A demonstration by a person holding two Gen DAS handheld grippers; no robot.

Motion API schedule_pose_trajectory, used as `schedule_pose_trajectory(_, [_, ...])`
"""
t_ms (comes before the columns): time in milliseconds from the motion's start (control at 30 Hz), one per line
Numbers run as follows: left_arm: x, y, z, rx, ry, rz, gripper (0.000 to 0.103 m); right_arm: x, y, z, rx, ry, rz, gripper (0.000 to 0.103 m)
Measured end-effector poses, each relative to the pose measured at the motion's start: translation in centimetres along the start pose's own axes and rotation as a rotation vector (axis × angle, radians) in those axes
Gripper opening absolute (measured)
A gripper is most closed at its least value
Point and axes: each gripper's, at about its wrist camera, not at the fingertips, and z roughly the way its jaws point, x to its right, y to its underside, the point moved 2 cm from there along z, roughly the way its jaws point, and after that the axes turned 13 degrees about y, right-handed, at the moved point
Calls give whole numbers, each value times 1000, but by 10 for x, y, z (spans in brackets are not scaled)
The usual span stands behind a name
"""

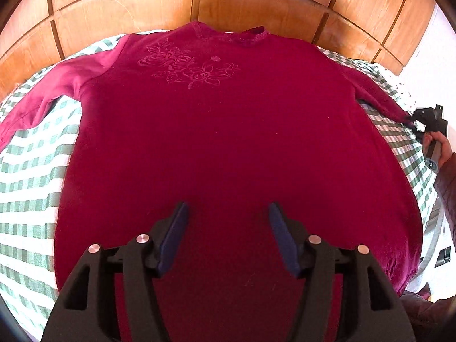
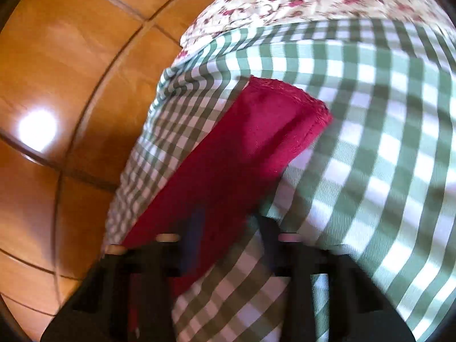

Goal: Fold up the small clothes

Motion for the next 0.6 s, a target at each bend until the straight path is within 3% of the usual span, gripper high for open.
schedule_pose_trajectory(100, [-2, -1, 0, 1, 7, -11, 61, 13, 0, -20, 77, 52, -56, 5])
schedule_pose_trajectory(167, [-3, -1, 1, 0, 14, -17, 62, 34, 1, -14, 64, 129, -45, 5])
schedule_pose_trajectory(333, [-3, -4, 2, 2, 25, -14, 64, 42, 5, -16, 63, 98, -65, 5])
schedule_pose_trajectory(433, [-9, -4, -2, 12, 46, -37, 63, 23, -1, -20, 71, 109, -93, 5])
schedule_pose_trajectory(600, [-14, -8, -7, 37, 71, -67, 63, -35, 3, -54, 113, -14, -182, 5])
